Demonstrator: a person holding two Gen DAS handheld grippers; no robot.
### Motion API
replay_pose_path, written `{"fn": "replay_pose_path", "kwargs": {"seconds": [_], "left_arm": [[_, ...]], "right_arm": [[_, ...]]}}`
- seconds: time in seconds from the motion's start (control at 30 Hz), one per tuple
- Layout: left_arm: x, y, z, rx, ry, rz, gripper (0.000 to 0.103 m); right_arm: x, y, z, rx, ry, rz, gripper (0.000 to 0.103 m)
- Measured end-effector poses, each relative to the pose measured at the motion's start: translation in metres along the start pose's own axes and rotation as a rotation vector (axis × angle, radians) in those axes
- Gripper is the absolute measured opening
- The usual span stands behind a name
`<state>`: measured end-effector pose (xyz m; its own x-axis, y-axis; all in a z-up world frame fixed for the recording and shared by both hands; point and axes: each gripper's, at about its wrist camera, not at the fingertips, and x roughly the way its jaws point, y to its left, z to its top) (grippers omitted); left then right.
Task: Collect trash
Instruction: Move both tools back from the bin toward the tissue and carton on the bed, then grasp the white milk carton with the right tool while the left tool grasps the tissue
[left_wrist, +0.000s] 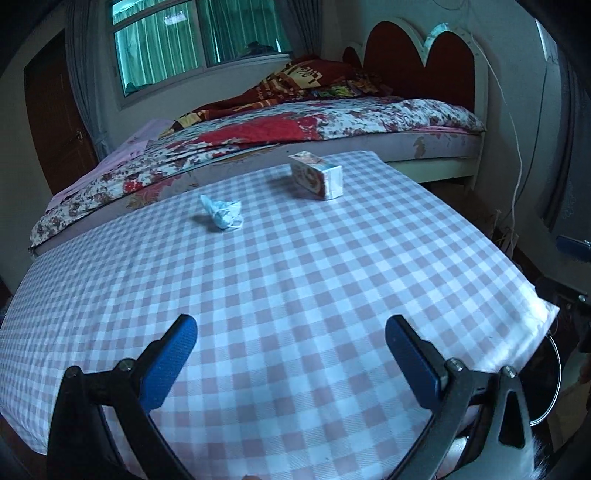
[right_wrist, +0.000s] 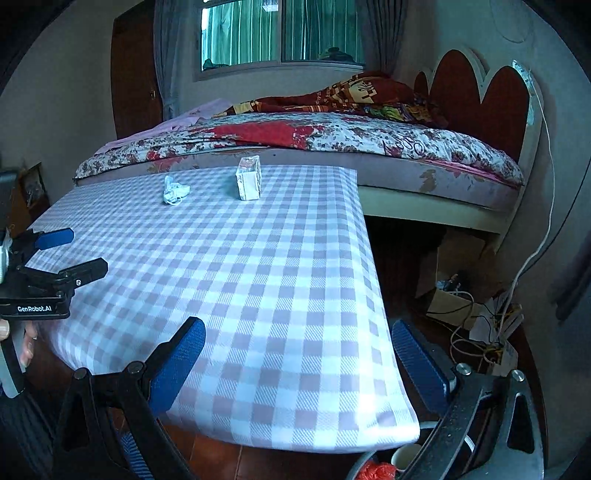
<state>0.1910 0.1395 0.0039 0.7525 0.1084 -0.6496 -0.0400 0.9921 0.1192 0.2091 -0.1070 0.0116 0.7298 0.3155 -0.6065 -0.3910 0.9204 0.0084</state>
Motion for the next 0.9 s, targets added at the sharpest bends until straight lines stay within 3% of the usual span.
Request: {"fn": "replay_pose_path", "kwargs": {"seconds": [0.2, 0.37, 0.5, 0.57, 0.73, 0.9], "left_arm": [[0.037, 0.043, 0.018, -0.072, 0.028, 0.025, 0.102], [0.072, 0.067, 0.038, -0.096, 0.045, 0.034, 0.101], [0.104, 0.079, 0.054, -0.117, 0.056, 0.006, 0.077], [0.123, 0.083, 0.062, -0.127, 0.071, -0.017, 0.071], [0.158, 0.088, 0.074, -0.155, 0.091, -0.056, 0.062], [0.178, 0.098, 0.085, -0.193, 0.117, -0.08, 0.057]], "right_arm": [[0.047, 0.014, 0.044, 0.042, 0.028, 0.068, 0.102], [0.096, 0.023, 0.086, 0.03, 0.081, 0.07, 0.102], [0.135, 0.038, 0.117, -0.054, 0.09, 0.068, 0.102], [0.156, 0.045, 0.131, -0.079, 0.099, 0.073, 0.102], [0.208, 0.062, 0.153, -0.109, 0.137, 0.096, 0.085], [0.245, 0.063, 0.159, -0.083, 0.181, 0.088, 0.06]]}}
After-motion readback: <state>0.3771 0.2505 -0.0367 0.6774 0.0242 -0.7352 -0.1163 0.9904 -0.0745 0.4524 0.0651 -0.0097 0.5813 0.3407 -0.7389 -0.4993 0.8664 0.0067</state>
